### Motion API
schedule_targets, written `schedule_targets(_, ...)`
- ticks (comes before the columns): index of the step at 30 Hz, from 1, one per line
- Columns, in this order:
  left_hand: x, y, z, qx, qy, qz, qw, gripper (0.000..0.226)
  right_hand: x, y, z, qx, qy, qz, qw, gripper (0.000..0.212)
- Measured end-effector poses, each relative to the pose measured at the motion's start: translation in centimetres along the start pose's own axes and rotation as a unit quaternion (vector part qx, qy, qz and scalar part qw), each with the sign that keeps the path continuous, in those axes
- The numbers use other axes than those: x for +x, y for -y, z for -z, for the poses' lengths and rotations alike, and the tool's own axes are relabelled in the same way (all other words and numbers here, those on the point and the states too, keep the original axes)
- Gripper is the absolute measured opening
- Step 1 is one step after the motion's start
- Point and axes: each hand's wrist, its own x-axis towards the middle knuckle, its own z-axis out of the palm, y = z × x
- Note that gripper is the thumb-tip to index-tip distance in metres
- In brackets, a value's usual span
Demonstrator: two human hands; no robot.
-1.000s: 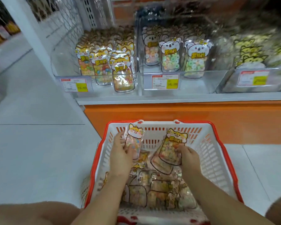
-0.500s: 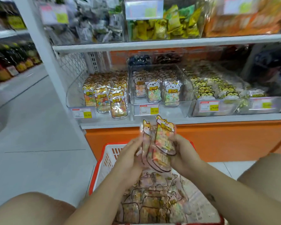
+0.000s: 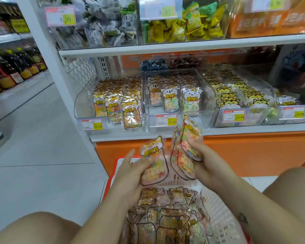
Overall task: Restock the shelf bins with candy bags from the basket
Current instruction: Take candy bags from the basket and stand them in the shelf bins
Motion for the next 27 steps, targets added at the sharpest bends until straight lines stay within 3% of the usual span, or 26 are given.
schedule_targets(3, 0.0, -0.6, 0.6, 0.064, -0.036, -0.051, 0.996, 0.057, 0.5, 1.1, 0.0, -0.046, 0.000, 0.039, 0.998, 0.039)
schedule_targets(7, -1.6, 0.1, -1.0, 0.060, 0.029, 0.001, 0.998, 0.022, 0.5, -0.6, -0.3, -0.100, 0.008, 0.040, 0.994, 0.042)
schedule_targets(13, -2.5, 0.8, -1.7, 0.078, 0.070, -0.018, 0.994, 0.047, 0.2, -2.2, -0.2, -0.118, 0.018, 0.060, 0.991, 0.052)
schedule_targets(18, -2.1, 1.7, -1.7, 0.086, 0.009, -0.045, 0.995, 0.021, -0.1, -2.9, 0.1, -0.153, -0.016, 0.041, 0.987, 0.042)
schedule_targets(22, -1.0, 2.4, -1.2, 0.085, -0.079, -0.085, 0.990, 0.029, -0.3, -3.3, 0.6, -0.161, -0.035, -0.012, 0.986, 0.037)
schedule_targets(25, -0.9, 2.4, -1.4, 0.111, -0.125, -0.123, 0.978, 0.049, 0.0, -3.5, 1.0, -0.146, -0.071, -0.033, 0.986, 0.028)
schedule_targets(27, -1.3, 2.3, -1.6, 0.158, -0.152, -0.174, 0.960, 0.037, 0.0, -3.6, 1.1, -0.110, -0.095, -0.036, 0.989, 0.052)
